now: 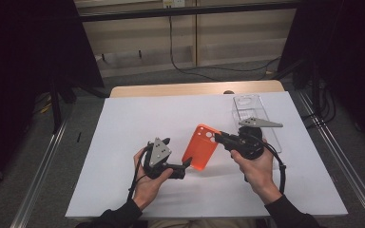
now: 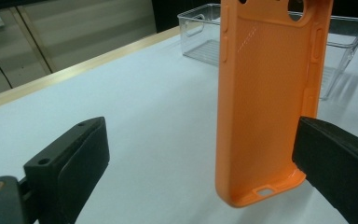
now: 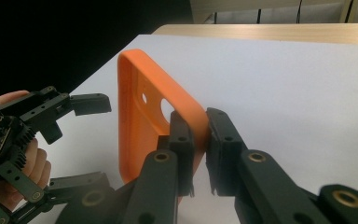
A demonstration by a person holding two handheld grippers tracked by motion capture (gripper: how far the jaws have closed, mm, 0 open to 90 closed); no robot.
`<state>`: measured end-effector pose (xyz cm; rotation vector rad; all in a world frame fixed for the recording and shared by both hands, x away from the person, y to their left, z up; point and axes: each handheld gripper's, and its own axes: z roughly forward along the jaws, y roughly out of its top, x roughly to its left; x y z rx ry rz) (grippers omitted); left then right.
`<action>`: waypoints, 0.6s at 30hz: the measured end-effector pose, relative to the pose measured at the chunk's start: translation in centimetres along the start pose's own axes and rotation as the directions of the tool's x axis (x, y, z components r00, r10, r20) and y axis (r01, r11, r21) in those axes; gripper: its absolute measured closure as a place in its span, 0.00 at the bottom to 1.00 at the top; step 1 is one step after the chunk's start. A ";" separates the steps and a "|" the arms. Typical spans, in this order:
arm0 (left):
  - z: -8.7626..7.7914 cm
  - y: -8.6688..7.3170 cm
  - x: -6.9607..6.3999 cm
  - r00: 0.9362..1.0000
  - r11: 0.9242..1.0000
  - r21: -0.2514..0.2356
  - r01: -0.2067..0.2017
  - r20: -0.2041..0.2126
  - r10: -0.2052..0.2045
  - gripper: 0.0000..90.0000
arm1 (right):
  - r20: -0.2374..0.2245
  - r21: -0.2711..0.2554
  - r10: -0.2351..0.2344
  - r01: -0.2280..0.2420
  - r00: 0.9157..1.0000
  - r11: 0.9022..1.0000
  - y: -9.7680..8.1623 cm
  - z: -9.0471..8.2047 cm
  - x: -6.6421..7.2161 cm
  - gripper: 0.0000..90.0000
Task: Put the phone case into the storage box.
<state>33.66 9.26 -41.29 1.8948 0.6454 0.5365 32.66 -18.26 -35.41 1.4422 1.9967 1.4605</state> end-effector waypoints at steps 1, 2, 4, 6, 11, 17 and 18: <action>-0.1 0.0 0.1 1.000 1.000 -0.005 0.003 0.000 -0.003 0.04 | 0.002 -0.005 0.000 0.000 1.000 1.000 0.0 0.0 0.0 0.91; -0.2 0.0 0.1 1.000 1.000 -0.006 0.002 -0.009 -0.002 0.04 | 0.005 -0.007 -0.001 0.001 1.000 1.000 0.1 -0.1 -0.1 0.91; -0.5 0.0 0.3 1.000 1.000 -0.015 0.005 -0.020 -0.005 0.04 | 0.006 -0.014 0.001 -0.001 1.000 1.000 0.1 -0.2 -0.3 0.91; -0.8 -0.1 0.6 0.999 1.000 -0.012 0.013 -0.035 -0.013 0.04 | 0.007 -0.021 0.001 -0.001 1.000 1.000 0.3 -0.4 -0.5 0.91; -1.3 -0.5 1.4 0.998 0.999 -0.018 0.049 -0.044 -0.050 0.05 | 0.015 -0.041 0.004 -0.004 1.000 0.999 0.7 -1.0 -0.9 0.91; -1.7 -0.6 1.9 0.997 0.998 -0.038 0.045 -0.065 -0.048 0.05 | 0.021 -0.061 0.009 -0.008 1.000 0.998 0.9 -1.3 -1.3 0.91; -1.8 -0.6 2.0 0.997 0.998 -0.040 0.044 -0.066 -0.047 0.05 | 0.024 -0.065 0.012 -0.010 1.000 0.998 1.0 -1.4 -1.3 0.91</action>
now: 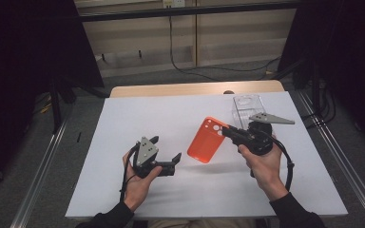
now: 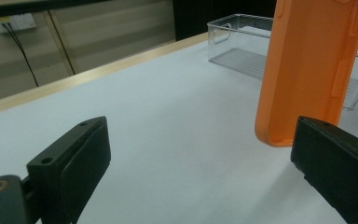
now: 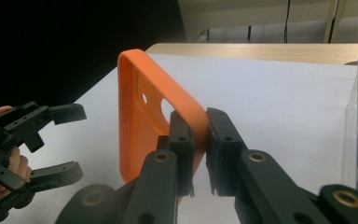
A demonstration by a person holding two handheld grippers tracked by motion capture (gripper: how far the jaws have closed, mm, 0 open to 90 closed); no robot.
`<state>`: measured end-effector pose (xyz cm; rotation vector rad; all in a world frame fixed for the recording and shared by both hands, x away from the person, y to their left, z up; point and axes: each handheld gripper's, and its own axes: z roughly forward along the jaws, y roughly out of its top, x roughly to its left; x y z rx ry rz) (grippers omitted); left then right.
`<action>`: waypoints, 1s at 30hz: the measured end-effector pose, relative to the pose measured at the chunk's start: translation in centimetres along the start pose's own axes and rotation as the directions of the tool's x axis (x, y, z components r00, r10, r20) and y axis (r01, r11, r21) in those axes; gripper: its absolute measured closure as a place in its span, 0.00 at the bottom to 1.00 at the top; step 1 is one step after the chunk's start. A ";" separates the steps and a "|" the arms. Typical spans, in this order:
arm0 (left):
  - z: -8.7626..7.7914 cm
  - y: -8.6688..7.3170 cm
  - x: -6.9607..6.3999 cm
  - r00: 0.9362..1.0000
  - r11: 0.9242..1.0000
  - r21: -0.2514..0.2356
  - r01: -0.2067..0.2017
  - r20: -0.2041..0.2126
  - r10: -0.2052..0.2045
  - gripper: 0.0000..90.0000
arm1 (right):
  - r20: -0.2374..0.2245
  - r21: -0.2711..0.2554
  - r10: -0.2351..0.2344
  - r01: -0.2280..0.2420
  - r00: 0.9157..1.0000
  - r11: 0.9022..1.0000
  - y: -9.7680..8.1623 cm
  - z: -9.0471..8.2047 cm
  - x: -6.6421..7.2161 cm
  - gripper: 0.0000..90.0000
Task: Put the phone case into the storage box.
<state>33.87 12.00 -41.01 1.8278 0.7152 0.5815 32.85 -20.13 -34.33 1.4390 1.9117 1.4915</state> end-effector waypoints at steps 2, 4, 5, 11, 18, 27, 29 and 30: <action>-0.1 -0.1 0.1 1.000 1.000 0.005 0.007 0.008 -0.007 0.05 | 0.005 -0.006 -0.006 0.006 1.000 1.000 0.2 -0.1 0.0 0.91; -0.3 -0.3 0.3 1.000 1.000 0.015 0.011 0.010 -0.011 0.05 | 0.010 -0.011 -0.014 0.014 1.000 1.000 0.3 -0.2 -0.1 0.91; -0.4 -0.4 0.4 1.000 1.000 0.016 0.017 0.014 -0.017 0.05 | 0.014 -0.012 -0.017 0.017 1.000 1.000 0.3 -0.3 -0.1 0.91; -1.2 -0.8 1.3 0.997 0.997 -0.018 0.073 0.024 -0.072 0.07 | 0.029 -0.016 -0.034 0.035 0.999 0.999 0.5 -0.1 -0.3 0.91; -2.2 -1.0 1.9 0.996 0.996 -0.025 0.088 0.024 -0.087 0.08 | 0.047 -0.026 -0.043 0.045 0.998 0.999 1.0 -0.2 -0.8 0.91; -3.7 -2.1 3.2 0.994 0.995 -0.067 0.077 -0.070 -0.082 0.06 | 0.069 -0.046 -0.057 0.060 0.996 0.997 1.7 -0.4 -1.3 0.91; -4.1 -2.4 3.6 0.992 0.993 -0.075 0.087 -0.084 -0.093 0.06 | 0.073 -0.051 -0.062 0.066 0.995 0.997 1.9 -0.4 -1.4 0.91; -4.3 -2.5 3.7 0.991 0.993 -0.077 0.093 -0.086 -0.100 0.06 | 0.075 -0.052 -0.063 0.067 0.995 0.996 2.0 -0.4 -1.4 0.91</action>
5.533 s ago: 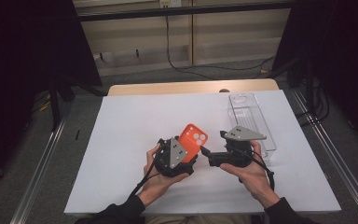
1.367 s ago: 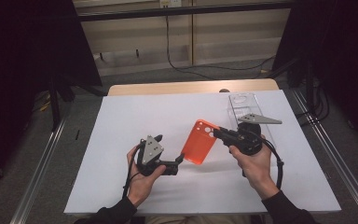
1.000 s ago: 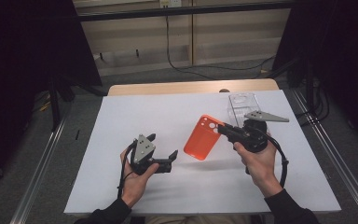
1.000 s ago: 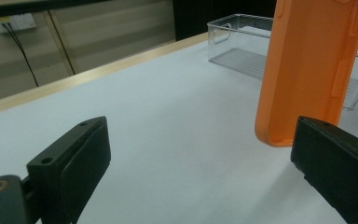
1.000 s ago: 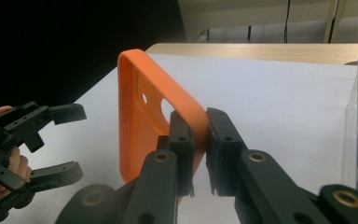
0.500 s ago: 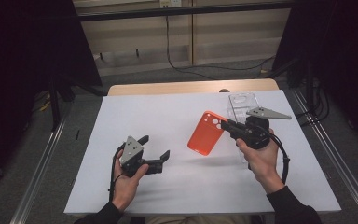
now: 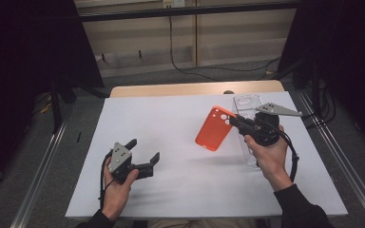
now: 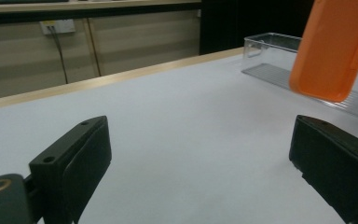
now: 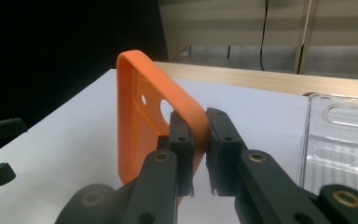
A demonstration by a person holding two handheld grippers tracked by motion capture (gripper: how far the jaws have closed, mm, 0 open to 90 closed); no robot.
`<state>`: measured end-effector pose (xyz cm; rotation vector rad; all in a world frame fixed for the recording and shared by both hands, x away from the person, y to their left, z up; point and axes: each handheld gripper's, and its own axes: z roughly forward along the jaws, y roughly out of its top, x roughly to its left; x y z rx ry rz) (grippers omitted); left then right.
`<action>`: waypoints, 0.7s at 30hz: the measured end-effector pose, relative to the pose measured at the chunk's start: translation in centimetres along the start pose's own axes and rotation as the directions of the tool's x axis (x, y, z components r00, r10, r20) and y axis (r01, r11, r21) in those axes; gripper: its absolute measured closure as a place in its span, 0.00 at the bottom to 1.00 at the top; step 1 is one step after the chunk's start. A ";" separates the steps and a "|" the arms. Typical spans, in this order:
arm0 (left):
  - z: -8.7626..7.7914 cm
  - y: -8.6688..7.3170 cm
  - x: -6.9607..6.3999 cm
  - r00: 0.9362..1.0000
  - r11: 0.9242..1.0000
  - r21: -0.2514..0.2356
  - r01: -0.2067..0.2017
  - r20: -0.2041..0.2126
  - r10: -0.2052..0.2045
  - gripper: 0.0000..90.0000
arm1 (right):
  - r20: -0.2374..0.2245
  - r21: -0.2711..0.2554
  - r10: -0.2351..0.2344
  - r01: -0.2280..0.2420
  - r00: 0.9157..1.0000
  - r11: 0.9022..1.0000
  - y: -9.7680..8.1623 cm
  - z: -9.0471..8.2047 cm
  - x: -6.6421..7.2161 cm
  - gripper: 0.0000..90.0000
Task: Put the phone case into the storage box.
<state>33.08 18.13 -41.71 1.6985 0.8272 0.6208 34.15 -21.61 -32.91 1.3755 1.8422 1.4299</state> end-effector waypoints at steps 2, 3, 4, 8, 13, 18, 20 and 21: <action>-0.4 -0.2 0.3 1.000 1.000 -0.011 0.013 0.004 -0.013 0.05 | 0.001 -0.005 0.000 0.000 1.000 1.000 0.1 0.0 0.0 0.91; -0.6 -0.3 0.5 1.000 1.000 -0.019 0.016 0.004 -0.016 0.05 | 0.002 -0.006 -0.004 0.004 1.000 1.000 0.2 0.0 -0.1 0.91; -0.9 -0.5 0.7 1.000 0.999 -0.034 0.015 -0.001 -0.015 0.05 | 0.007 -0.009 -0.009 0.009 1.000 1.000 0.2 0.0 -0.1 0.91; -1.7 -0.7 1.3 0.999 0.996 -0.075 0.049 -0.005 -0.049 0.05 | 0.014 -0.010 -0.010 0.010 1.000 1.000 0.4 0.2 -0.3 0.91; -2.6 -1.2 2.2 0.997 0.995 -0.076 0.066 -0.042 -0.069 0.05 | 0.021 -0.018 -0.012 0.013 1.000 1.000 0.8 0.1 -0.6 0.91; -3.3 -1.6 2.4 0.995 0.996 -0.065 0.053 -0.076 -0.058 0.05 | 0.042 -0.027 -0.028 0.029 0.999 0.999 1.4 -0.2 -1.0 0.91; -3.5 -1.8 2.6 0.995 0.997 -0.059 0.049 -0.085 -0.054 0.05 | 0.049 -0.031 -0.030 0.032 0.998 0.999 1.7 -0.3 -1.1 0.91; -3.6 -1.8 2.6 0.994 0.997 -0.061 0.055 -0.090 -0.061 0.05 | 0.052 -0.035 -0.031 0.033 0.998 0.999 1.8 -0.4 -1.2 0.91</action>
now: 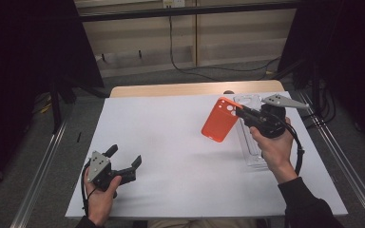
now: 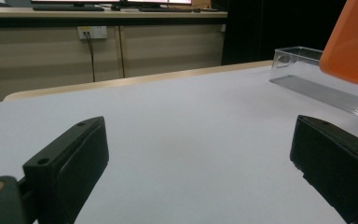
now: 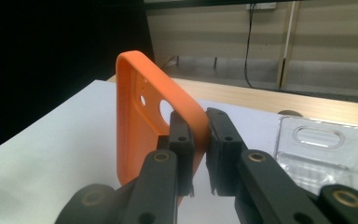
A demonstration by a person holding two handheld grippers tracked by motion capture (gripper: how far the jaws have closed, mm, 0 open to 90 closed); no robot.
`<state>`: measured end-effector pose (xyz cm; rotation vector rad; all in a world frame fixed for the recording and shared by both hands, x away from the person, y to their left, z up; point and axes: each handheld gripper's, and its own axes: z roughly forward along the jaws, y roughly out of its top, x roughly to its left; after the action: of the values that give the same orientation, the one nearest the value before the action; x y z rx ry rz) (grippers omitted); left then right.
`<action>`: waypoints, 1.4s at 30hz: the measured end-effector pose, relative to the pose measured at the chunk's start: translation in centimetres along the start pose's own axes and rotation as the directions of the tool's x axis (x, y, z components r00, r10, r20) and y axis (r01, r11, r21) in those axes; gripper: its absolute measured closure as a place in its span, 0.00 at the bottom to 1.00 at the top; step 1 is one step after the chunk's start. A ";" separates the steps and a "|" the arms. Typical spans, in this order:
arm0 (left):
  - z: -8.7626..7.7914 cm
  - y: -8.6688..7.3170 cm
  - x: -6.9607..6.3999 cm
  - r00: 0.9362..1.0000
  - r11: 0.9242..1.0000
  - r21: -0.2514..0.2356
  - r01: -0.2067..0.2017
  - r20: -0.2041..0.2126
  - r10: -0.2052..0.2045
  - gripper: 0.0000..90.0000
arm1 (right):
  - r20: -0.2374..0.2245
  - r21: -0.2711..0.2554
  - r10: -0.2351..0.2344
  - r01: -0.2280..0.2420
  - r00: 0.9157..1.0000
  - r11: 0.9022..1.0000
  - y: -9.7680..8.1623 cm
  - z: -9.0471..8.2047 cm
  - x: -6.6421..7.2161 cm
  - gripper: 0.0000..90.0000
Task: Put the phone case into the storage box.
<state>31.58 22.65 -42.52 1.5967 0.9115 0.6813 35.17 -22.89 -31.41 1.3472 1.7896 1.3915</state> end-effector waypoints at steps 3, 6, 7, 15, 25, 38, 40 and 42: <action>-0.3 -0.2 0.2 1.000 1.000 -0.008 -0.016 -0.017 0.016 0.05 | 0.006 -0.005 0.001 -0.001 1.000 1.000 0.3 -0.1 -0.3 0.91; -0.6 -0.4 0.3 0.999 1.000 -0.005 -0.015 -0.045 0.015 0.05 | 0.013 -0.009 -0.006 0.006 1.000 1.000 0.5 -0.1 -0.5 0.91; -0.7 -0.4 0.4 0.999 1.000 0.001 -0.017 -0.047 0.017 0.04 | 0.013 -0.009 -0.016 0.016 1.000 1.000 0.5 -0.2 -0.5 0.91; -1.7 -0.7 0.8 0.999 1.000 -0.012 -0.003 -0.034 0.003 0.04 | 0.042 -0.018 -0.025 0.026 0.999 1.000 1.4 -0.6 -1.2 0.91; -1.6 -0.5 0.3 1.000 1.000 -0.015 -0.009 -0.020 0.009 0.04 | 0.081 -0.030 -0.021 0.023 0.997 0.999 2.2 -0.6 -2.8 0.91; -1.4 -0.6 0.1 0.999 0.999 0.019 -0.028 -0.026 0.028 0.04 | 0.125 -0.029 -0.032 0.036 0.992 0.999 3.1 -0.1 -4.9 0.91; -1.4 -0.5 0.1 0.999 1.000 0.016 -0.024 -0.027 0.025 0.04 | 0.130 -0.032 -0.030 0.035 0.991 0.999 3.2 -0.2 -5.2 0.91; -1.5 -0.6 0.1 0.999 1.000 0.014 -0.020 -0.026 0.021 0.04 | 0.134 -0.036 -0.028 0.033 0.991 0.999 3.4 -0.3 -5.5 0.91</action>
<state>30.33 23.54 -42.75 1.6145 0.9219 0.7131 38.41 -28.05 -29.19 1.3544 1.6816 1.2808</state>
